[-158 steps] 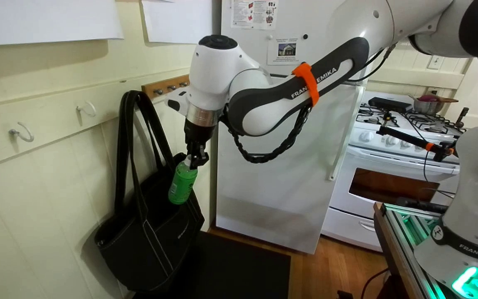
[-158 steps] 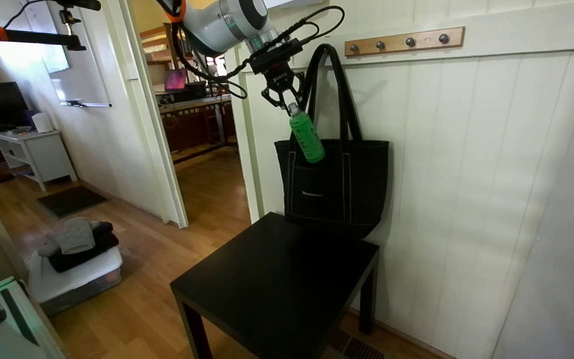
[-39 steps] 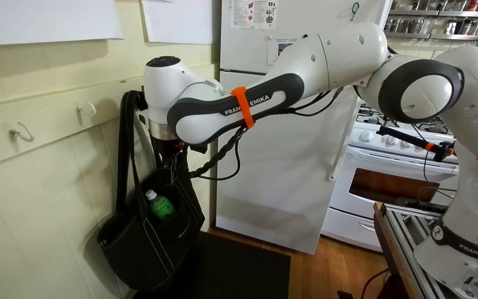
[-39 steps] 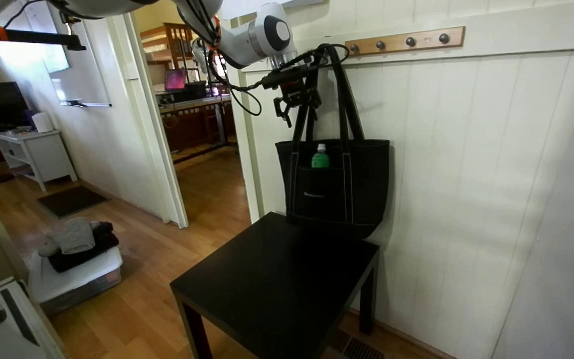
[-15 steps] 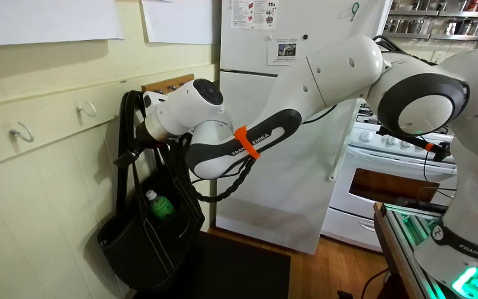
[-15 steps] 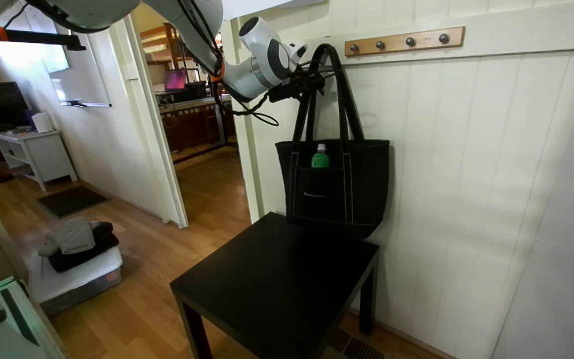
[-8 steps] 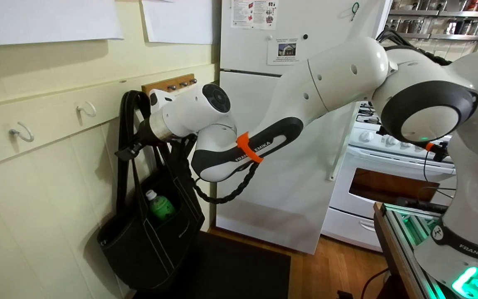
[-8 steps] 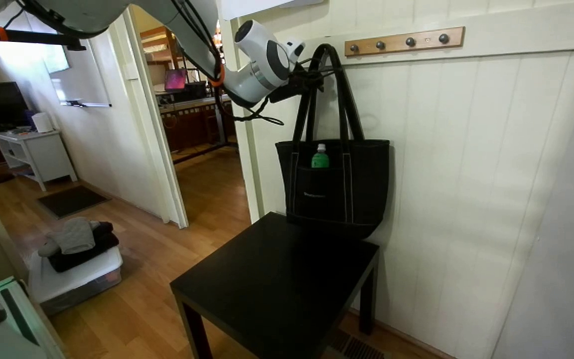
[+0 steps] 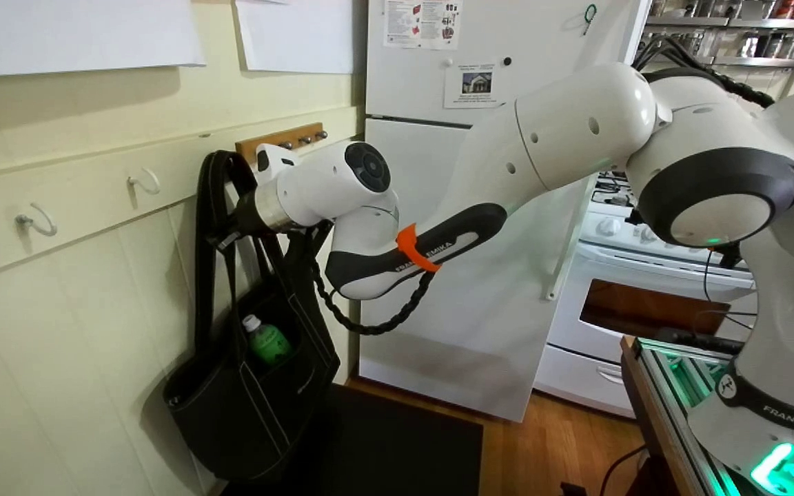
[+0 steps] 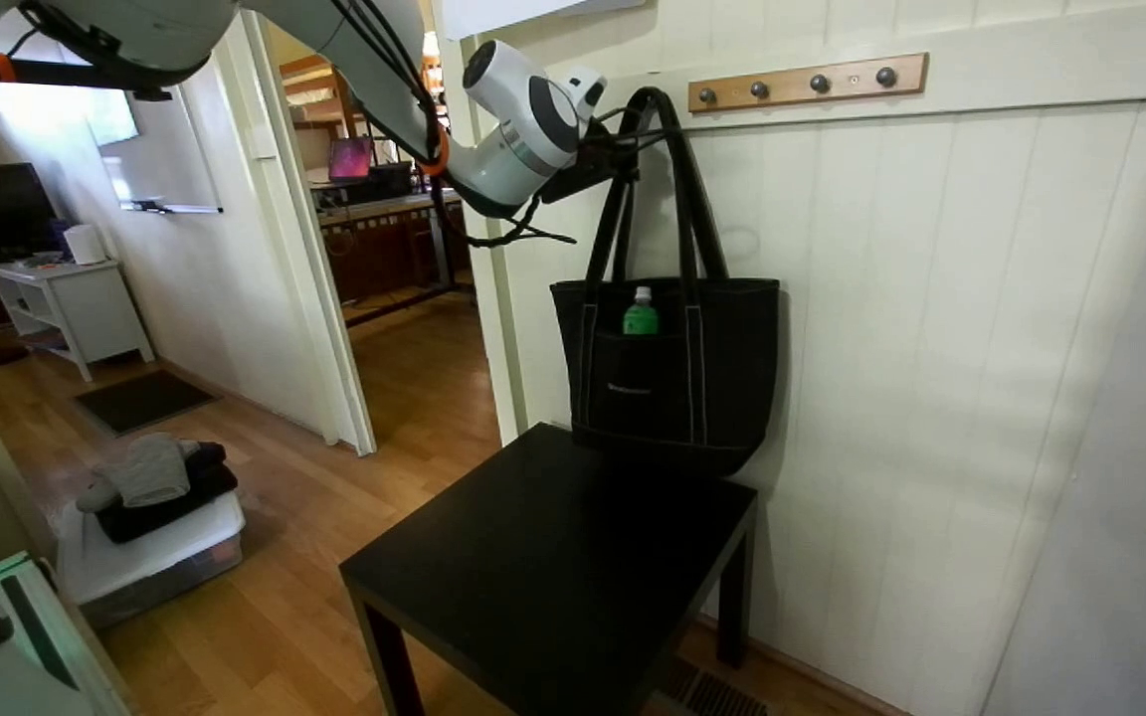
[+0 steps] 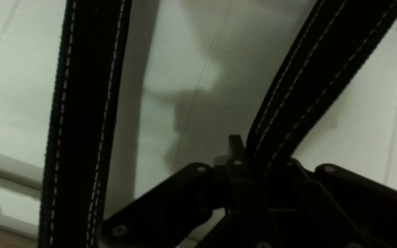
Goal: Put the bottle in the bag and put the bag on the chair
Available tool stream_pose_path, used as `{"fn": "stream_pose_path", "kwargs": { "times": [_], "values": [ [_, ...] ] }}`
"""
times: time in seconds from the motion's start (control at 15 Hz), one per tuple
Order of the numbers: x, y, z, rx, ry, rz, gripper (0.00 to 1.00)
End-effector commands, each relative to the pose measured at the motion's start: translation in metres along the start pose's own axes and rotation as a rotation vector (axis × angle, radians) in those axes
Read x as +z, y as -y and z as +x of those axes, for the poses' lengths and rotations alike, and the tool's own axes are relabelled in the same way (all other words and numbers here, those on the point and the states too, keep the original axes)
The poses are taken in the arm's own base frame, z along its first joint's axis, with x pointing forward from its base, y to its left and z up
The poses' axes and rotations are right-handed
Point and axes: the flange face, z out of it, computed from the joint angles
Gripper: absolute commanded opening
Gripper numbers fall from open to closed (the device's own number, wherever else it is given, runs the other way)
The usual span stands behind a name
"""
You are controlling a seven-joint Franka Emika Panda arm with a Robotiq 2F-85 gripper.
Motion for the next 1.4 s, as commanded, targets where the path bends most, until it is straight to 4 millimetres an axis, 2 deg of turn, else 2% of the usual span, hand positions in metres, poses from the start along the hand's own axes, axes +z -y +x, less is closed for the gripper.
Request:
{"fn": "stream_pose_path", "kwargs": {
  "times": [0.0, 0.53, 1.13, 1.33],
  "values": [
    [-0.011, -0.002, -0.002, 0.014, -0.025, -0.019, 0.00],
    [-0.028, -0.020, 0.013, -0.028, -0.046, -0.125, 0.01],
    [-0.039, -0.039, 0.031, -0.023, -0.079, -0.203, 0.01],
    [-0.042, -0.038, 0.036, -0.012, -0.088, -0.214, 0.01]
  ]
}}
